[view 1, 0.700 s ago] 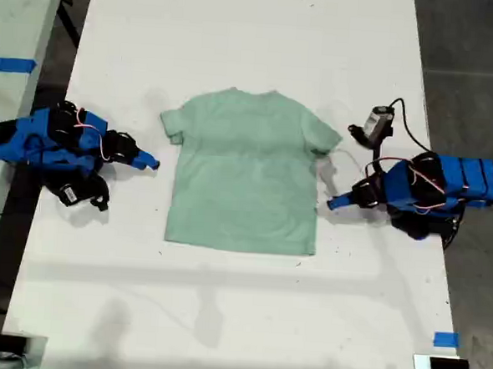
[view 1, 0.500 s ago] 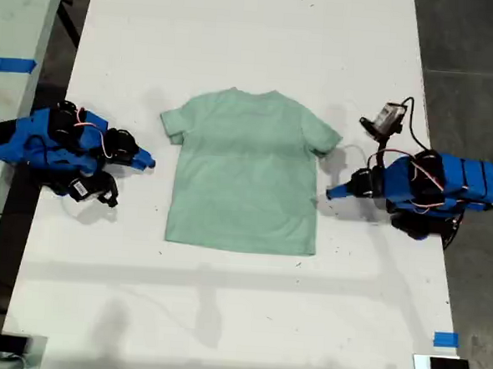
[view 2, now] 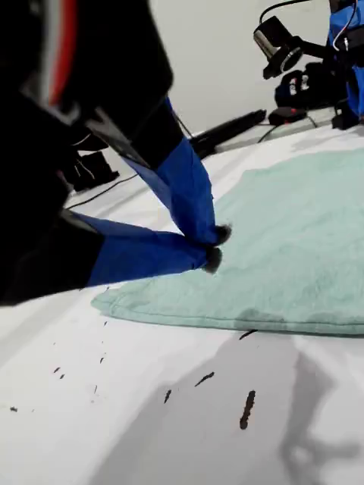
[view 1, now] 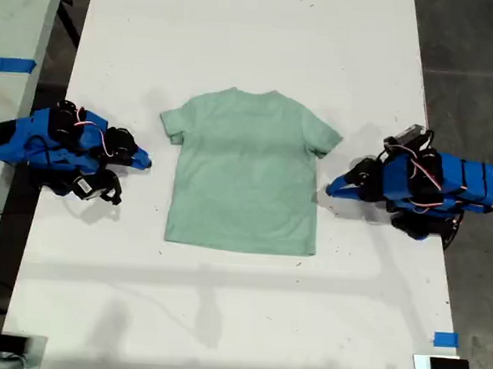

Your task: Fold tshirt

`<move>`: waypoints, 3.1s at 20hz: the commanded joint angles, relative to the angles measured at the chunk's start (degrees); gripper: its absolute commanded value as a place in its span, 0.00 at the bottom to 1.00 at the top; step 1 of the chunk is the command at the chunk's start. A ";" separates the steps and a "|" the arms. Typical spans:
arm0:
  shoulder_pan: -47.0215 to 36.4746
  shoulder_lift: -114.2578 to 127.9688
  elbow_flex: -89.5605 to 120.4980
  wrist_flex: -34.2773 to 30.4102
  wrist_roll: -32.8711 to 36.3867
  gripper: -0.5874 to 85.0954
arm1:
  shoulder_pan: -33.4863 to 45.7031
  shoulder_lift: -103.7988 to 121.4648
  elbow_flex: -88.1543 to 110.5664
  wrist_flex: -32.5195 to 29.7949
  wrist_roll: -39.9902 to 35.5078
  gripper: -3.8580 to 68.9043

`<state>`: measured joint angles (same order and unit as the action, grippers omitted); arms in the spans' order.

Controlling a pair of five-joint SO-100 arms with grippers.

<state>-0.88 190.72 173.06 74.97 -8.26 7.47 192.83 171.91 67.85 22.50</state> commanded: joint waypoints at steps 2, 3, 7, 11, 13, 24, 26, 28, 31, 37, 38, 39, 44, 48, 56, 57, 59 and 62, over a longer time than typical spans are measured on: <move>-1.58 0.00 -1.58 -1.41 -0.70 0.01 | -1.41 0.00 -3.52 -0.44 -1.14 0.06; -2.11 -1.23 -2.72 -1.41 -0.26 0.01 | -1.32 -0.18 -4.22 -0.79 -2.46 0.06; -6.77 -18.90 -13.62 -6.59 5.98 0.01 | 3.78 -16.44 -18.11 2.02 -11.87 0.06; -14.50 -34.37 -30.06 -5.63 16.17 0.01 | 16.08 -39.46 -39.81 8.79 -28.21 0.06; -19.42 -43.77 -41.13 -2.20 22.32 0.01 | 23.91 -48.25 -48.60 13.18 -36.74 0.06; -32.43 -71.63 -69.26 7.21 36.30 0.01 | 47.11 -67.68 -63.72 18.63 -60.82 0.36; -32.43 -71.89 -68.64 7.03 36.30 0.01 | 47.46 -68.82 -59.77 14.94 -62.58 0.44; -32.34 -71.89 -68.12 6.77 36.30 0.01 | 47.64 -71.28 -55.02 9.49 -63.63 0.48; -31.90 -72.07 -66.88 5.71 36.21 0.01 | 47.72 -76.82 -48.34 -0.26 -65.30 0.48; -31.29 -72.07 -65.04 4.57 35.95 0.01 | 46.67 -90.70 -43.24 -13.45 -66.45 0.48; -31.20 -72.07 -65.04 4.48 35.95 0.01 | 46.58 -93.25 -43.59 -14.59 -66.53 0.47; -31.11 -72.16 -65.04 4.48 35.95 0.01 | 46.58 -95.27 -44.56 -14.94 -66.88 0.44; -30.32 -72.16 -64.69 4.48 35.77 0.01 | 47.90 -100.20 -48.78 -12.83 -67.85 0.04; -29.88 -71.98 -63.81 4.48 35.42 0.01 | 46.41 -96.06 -53.53 -2.55 -68.64 0.04; -29.44 -71.98 -63.28 3.78 35.16 0.01 | 31.73 -89.82 -76.38 4.22 -58.01 0.04; -29.36 -71.98 -63.37 3.78 35.07 0.01 | 29.97 -92.99 -79.72 2.11 -56.34 0.04; -28.92 -71.98 -63.37 3.60 34.72 0.01 | 27.86 -101.43 -85.25 -3.08 -54.14 0.04; -28.39 -71.98 -63.37 3.60 34.28 0.01 | 25.40 -117.25 -95.10 -9.76 -52.91 0.04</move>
<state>-31.20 118.39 110.13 79.45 26.98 34.80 81.91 85.25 62.93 -31.55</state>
